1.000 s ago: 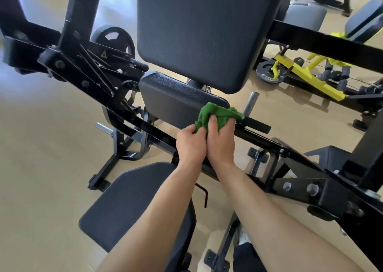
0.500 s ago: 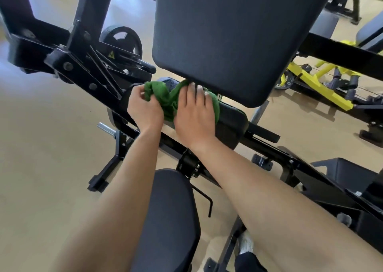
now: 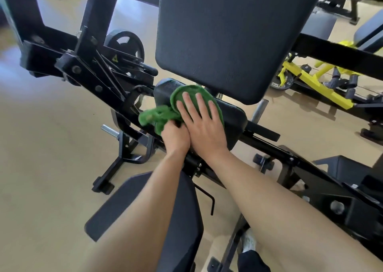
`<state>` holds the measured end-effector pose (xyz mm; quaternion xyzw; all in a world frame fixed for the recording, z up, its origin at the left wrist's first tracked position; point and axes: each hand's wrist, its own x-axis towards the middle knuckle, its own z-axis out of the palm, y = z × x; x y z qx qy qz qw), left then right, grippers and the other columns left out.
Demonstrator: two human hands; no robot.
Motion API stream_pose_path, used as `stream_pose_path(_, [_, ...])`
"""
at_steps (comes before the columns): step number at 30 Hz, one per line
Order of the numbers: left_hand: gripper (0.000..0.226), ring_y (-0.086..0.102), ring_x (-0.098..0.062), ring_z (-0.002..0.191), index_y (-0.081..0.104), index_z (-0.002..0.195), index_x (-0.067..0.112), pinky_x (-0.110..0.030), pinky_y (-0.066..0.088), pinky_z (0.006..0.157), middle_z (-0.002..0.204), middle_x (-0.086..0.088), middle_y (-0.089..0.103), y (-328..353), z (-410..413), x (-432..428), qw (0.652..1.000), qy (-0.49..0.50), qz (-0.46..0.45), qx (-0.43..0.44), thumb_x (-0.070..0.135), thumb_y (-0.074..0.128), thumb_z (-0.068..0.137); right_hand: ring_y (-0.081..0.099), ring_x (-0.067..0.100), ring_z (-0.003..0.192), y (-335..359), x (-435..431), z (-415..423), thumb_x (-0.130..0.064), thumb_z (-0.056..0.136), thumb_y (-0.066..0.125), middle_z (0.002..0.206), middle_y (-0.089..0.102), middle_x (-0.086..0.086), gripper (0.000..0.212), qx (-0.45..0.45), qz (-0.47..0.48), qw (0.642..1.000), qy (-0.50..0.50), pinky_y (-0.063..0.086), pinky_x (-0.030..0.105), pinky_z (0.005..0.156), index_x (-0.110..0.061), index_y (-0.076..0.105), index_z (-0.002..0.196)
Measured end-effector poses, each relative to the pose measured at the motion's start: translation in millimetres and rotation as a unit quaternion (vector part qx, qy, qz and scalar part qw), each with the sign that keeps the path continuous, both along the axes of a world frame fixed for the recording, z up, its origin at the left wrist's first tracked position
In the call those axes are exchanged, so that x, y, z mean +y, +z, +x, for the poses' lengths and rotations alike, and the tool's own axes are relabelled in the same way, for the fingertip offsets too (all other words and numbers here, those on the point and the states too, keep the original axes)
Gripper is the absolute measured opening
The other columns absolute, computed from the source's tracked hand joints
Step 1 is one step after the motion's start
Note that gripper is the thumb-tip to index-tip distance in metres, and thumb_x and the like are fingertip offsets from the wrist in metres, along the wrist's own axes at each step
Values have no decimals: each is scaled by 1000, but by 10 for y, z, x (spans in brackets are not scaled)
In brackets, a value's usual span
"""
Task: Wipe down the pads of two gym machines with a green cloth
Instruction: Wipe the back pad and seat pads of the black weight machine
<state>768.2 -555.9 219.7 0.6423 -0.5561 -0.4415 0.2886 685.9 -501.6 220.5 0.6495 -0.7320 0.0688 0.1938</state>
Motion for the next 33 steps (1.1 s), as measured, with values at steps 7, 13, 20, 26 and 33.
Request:
stream_pose_path(7, [18,57,-26,68,63,74,7,-33,47,62,71,-8,64,-61,-111,677,988,-72,115,68,7,53,89,26,25,154,-165,666,-209,-20,106,25,169,25,1,54,52,39,998,3,15,44,126,-11,30,159])
stream_pose_path(13, [45,71,-35,93,68,110,-3,-48,59,88,101,-22,74,-134,115,1116,919,-59,312,234,13,71,68,58,30,127,-252,1254,-192,-19,93,61,142,58,6,57,-256,176,950,-19,51,48,105,-19,44,148])
stream_pose_path(20, [39,71,-29,95,70,117,9,-36,58,69,107,-14,75,-72,332,1551,898,46,315,302,28,60,84,56,15,116,-57,1443,20,-15,84,69,125,54,-1,59,-656,169,736,-8,49,31,101,-28,49,138])
stream_pose_path(26, [26,72,-19,81,73,98,18,-32,59,67,93,-5,76,148,355,2047,978,67,190,52,35,73,78,64,23,109,110,1804,-120,-11,81,62,111,68,-3,46,-649,219,729,-27,52,43,100,-26,64,125])
stream_pose_path(33, [55,65,-10,112,52,142,32,-35,54,98,131,6,65,279,582,2801,985,-39,119,117,43,69,90,67,32,105,369,2413,-48,-8,88,58,105,71,8,31,-693,253,673,-51,55,49,97,-20,66,115])
